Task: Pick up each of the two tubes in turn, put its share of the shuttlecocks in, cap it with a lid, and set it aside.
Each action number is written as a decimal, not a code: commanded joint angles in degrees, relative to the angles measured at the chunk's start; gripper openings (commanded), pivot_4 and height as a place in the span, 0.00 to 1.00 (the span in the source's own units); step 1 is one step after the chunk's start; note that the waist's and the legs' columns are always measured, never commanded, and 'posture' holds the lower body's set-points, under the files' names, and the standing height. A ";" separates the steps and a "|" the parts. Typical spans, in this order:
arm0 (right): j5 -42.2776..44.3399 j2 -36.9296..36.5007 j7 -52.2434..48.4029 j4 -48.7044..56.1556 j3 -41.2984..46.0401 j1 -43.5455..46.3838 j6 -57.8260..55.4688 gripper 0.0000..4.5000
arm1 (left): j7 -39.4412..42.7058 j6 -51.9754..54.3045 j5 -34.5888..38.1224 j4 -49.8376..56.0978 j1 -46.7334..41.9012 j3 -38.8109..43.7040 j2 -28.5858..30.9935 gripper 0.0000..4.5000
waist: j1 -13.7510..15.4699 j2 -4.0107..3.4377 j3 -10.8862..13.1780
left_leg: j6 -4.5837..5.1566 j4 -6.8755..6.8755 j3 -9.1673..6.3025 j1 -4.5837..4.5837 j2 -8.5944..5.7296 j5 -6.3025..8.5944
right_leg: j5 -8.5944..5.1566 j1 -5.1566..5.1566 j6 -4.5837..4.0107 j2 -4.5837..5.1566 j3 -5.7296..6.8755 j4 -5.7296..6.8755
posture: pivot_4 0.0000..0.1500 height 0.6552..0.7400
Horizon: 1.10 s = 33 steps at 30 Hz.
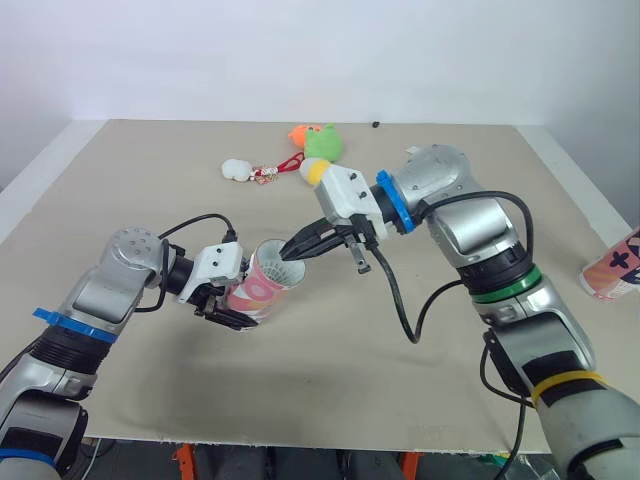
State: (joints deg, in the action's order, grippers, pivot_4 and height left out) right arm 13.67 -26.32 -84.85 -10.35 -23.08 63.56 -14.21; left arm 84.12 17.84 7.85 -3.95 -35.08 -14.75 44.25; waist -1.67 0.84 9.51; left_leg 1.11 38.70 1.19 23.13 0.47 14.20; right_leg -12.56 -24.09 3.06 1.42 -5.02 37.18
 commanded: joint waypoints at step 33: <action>8.40 -1.91 -7.65 -5.77 -2.51 7.82 -7.21 0.02 | -2.64 0.14 -0.74 1.31 3.42 -0.06 -0.41 0.68 | 0.42 -0.03 -0.03 | -0.23 -0.07 -1.13 -0.01 0.02 -0.13 | -0.53 -0.07 -0.77 -0.06 0.90 0.88 | 1.00 0.91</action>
State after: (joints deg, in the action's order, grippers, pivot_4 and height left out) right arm 20.70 -26.62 -90.06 -18.12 -26.48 70.77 -21.85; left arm 82.09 17.80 7.91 -2.04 -32.45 -12.92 44.14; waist -1.25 0.81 9.48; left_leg 0.88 38.63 0.04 23.13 0.45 14.06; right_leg -13.12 -24.13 2.33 1.39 -4.11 38.05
